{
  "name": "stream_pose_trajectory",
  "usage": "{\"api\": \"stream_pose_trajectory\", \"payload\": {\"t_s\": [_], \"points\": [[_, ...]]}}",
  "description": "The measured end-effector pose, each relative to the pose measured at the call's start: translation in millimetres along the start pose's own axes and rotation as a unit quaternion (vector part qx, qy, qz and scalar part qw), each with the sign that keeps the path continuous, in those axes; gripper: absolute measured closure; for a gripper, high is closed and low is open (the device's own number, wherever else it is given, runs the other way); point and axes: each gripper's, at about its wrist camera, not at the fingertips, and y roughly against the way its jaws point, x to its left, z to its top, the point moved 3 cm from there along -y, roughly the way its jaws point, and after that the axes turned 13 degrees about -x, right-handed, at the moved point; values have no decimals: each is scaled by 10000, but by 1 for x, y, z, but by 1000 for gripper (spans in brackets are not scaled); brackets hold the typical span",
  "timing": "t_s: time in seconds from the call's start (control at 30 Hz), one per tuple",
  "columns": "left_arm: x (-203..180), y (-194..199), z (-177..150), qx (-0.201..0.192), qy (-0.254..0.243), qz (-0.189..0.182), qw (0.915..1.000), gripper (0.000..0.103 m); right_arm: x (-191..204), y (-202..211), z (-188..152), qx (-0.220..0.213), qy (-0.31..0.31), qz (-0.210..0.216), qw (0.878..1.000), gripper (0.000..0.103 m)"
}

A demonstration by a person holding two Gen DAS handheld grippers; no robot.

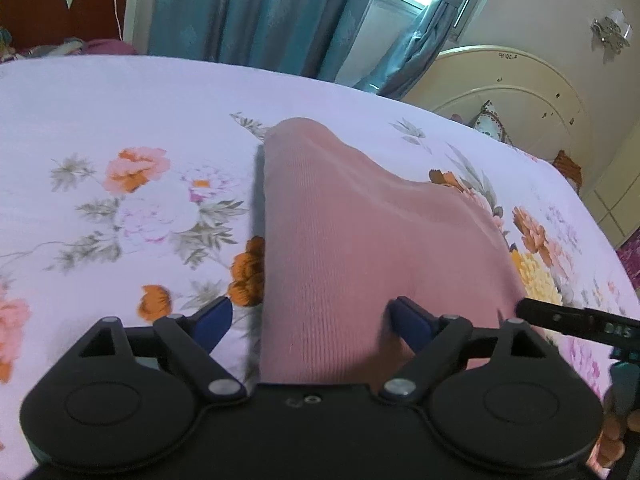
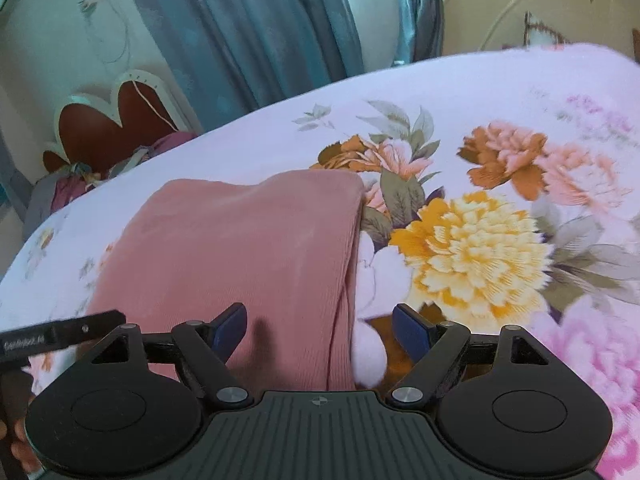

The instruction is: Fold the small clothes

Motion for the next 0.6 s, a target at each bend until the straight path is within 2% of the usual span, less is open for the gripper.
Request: {"api": "stream_pose_trajectory", "payload": {"t_s": [0.13,0.2,0.23,0.27,0.37,0.4,0.47,0.6], "points": [[3,-19,1,159,302,-199,9992,16,-11,-28,2,185,-369,202,9989,24],[1,-25,0,161,348,-272,9989,19,-11,-35,4,115,-409,305,9986,25],[0,-27,0,148,350,-310,9988,27,-10,-37,5,121,-415,344,9985,34],[-3,-27,0,138,347,-356,9987,34,-8,-42,3,263,-491,438,9975,62],[-10,-26,1,87,252,-325,9991,45,-1,-44,0,223,-260,406,9986,65],[-12,-25,2,68,214,-312,9993,48,1,-44,1,249,-261,425,9984,74],[-16,-21,5,13,125,-251,9996,60,4,-42,2,242,-285,451,9983,78],[-27,-9,13,-112,-123,-218,9996,68,10,-32,7,63,-309,514,9982,81]]}}
